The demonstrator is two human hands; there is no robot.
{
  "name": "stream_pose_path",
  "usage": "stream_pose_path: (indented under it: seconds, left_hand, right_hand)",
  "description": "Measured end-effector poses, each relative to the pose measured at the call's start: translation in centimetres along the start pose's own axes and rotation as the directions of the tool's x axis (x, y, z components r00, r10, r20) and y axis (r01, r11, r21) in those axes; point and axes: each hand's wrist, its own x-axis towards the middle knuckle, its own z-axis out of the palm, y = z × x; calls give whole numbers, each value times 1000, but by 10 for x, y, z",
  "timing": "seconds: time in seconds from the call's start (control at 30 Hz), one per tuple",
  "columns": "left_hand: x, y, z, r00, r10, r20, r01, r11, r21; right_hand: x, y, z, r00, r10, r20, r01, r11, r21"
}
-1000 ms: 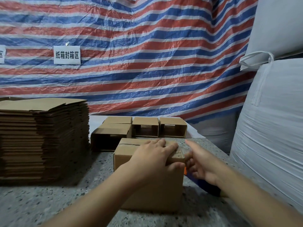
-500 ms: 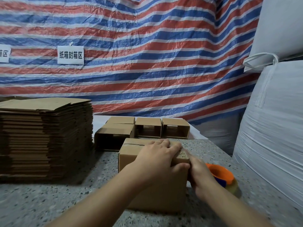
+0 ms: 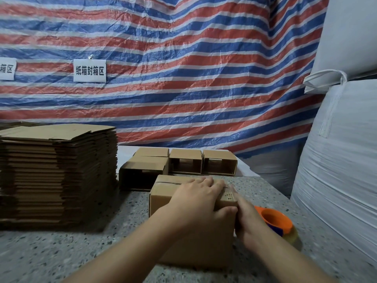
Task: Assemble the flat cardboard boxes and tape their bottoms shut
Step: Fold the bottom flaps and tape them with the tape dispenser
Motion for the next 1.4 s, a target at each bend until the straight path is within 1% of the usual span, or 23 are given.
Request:
stream_pose_path:
  seconds: [0.13,0.17,0.23,0.3,0.4,0.47,0.5,0.53,0.57,0.63,0.67,0.7,0.73,0.8,0.83,0.9,1.0,1.1,1.2,1.23,1.3,1.33,1.4]
  left_hand:
    - [-3,1,2,998,-70,-6,69,995,-69]
    - [-4,1,1,997,-79,-23,76,993,-95]
    - [-8,1,-1,991,-85,-99,66,981,-180]
    - [-13,-1,-5,967,-94,-236,14,947,-320]
    - [-27,-7,-14,870,-201,-450,-9,907,-422]
    - [-40,-18,-13,753,-327,-571,53,896,-442]
    - [-48,-25,-10,698,-408,-588,107,872,-478]
    - [-57,-33,-5,655,-500,-567,170,828,-534]
    - [-66,-39,0,629,-597,-499,234,757,-610]
    - [-81,-48,12,636,-739,-221,332,522,-786]
    - [-83,-50,17,657,-750,-73,350,390,-852]
    - [-82,-52,20,677,-736,18,342,293,-893]
    - [-79,-55,21,686,-726,47,319,243,-916]
    - [-66,-67,17,679,-732,52,305,218,-927]
    - [-58,-75,14,677,-731,80,333,207,-920]
    - [-44,-88,13,668,-716,201,429,150,-891]
    - [-30,-97,26,627,-685,372,545,44,-837]
    - [-28,-97,43,583,-662,472,639,15,-769]
    - [-28,-97,46,550,-685,477,637,-25,-770]
    - [-29,-97,44,544,-702,460,637,-12,-771]
    - [-35,-96,45,559,-731,391,649,92,-755]
    - [-40,-95,47,577,-733,360,649,144,-747]
    - [-48,-88,48,628,-688,364,645,198,-738]
  right_hand:
    - [-2,25,0,994,94,-52,-94,996,0]
    - [-3,31,-1,995,81,-62,-81,997,5]
    - [-2,41,-4,997,-60,-46,60,998,-1]
    - [-6,42,-7,976,-219,-4,219,976,8]
    - [-15,42,-9,904,-404,143,413,910,-44]
    - [-15,48,-12,860,-454,233,481,874,-73]
    - [-15,51,-13,846,-464,264,498,864,-76]
    - [-16,53,-13,839,-464,284,504,859,-87]
    - [-18,54,-12,844,-446,298,496,861,-116]
    - [-24,52,-8,865,-415,282,474,860,-189]
    - [-27,49,-4,873,-417,253,473,852,-227]
    - [-29,44,0,880,-430,202,472,838,-273]
    - [-29,37,5,884,-446,143,467,821,-328]
    - [-18,16,13,904,-421,68,403,792,-459]
    - [-8,4,16,927,-371,60,350,792,-501]
    - [16,-17,20,974,-222,47,209,799,-564]
    - [45,-28,25,1000,-18,18,26,717,-697]
    - [60,-17,29,995,96,21,-46,648,-760]
    - [66,-14,28,994,108,-10,-81,674,-734]
    - [65,-16,26,995,99,-21,-82,673,-735]
    - [61,-17,16,997,78,-24,-70,660,-748]
    - [58,-15,10,997,83,-7,-60,662,-747]
    - [49,-6,2,991,113,69,-29,692,-721]
